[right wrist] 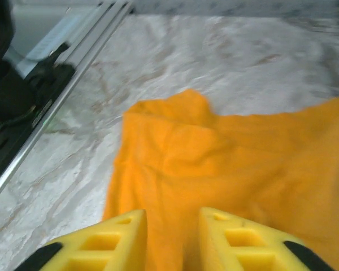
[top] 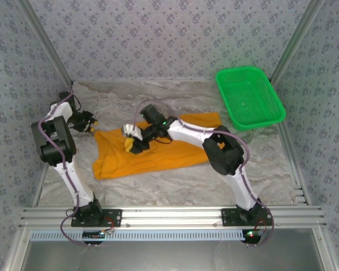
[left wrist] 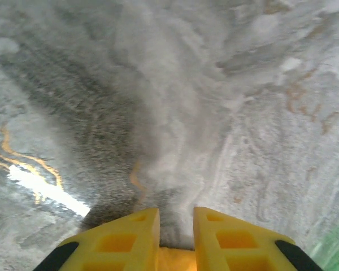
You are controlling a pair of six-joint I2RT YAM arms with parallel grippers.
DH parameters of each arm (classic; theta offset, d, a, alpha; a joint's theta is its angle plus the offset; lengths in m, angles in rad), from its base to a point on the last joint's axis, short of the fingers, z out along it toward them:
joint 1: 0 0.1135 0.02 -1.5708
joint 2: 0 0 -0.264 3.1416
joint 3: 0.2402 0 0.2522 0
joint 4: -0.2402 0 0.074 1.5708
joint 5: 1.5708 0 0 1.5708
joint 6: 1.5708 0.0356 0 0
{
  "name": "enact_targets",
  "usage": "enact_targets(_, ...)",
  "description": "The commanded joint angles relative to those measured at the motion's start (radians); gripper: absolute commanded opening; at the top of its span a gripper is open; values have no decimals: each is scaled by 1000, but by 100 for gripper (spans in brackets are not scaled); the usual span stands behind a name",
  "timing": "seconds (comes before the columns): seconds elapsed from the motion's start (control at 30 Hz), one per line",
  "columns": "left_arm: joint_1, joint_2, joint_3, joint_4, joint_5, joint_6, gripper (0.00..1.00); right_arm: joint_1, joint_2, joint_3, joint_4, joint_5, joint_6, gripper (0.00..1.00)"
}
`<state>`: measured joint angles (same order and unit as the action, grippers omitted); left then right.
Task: Fold the inside-out t-shirt
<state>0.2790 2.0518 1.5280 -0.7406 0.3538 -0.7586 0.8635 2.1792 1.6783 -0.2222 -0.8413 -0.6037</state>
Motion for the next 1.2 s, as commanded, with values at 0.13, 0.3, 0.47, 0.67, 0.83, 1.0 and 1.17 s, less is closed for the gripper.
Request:
enact_targets(0.13,-35,-205,-187,-87,19,40,27,28,-50,-82,48,198,-17,35)
enact_targets(0.3,-118,-297,-320,-74,0,29,27,71,-98,-126,78,427,-122,44)
enact_targets(0.47,-149,-245,-297,-37,-15,-13,28,80,-23,-56,123,519,69,45)
enact_targets(0.67,-161,-185,-233,-39,-41,-6,29,101,26,-5,95,488,122,46)
enact_targets(0.83,-162,-135,-197,-26,-84,0,28,123,93,35,86,589,162,45)
enact_targets(1.0,-158,-86,-154,-22,-81,17,19,113,126,79,56,651,118,10)
enact_targets(1.17,-142,-78,-84,-43,-43,25,4,115,79,120,35,562,146,0)
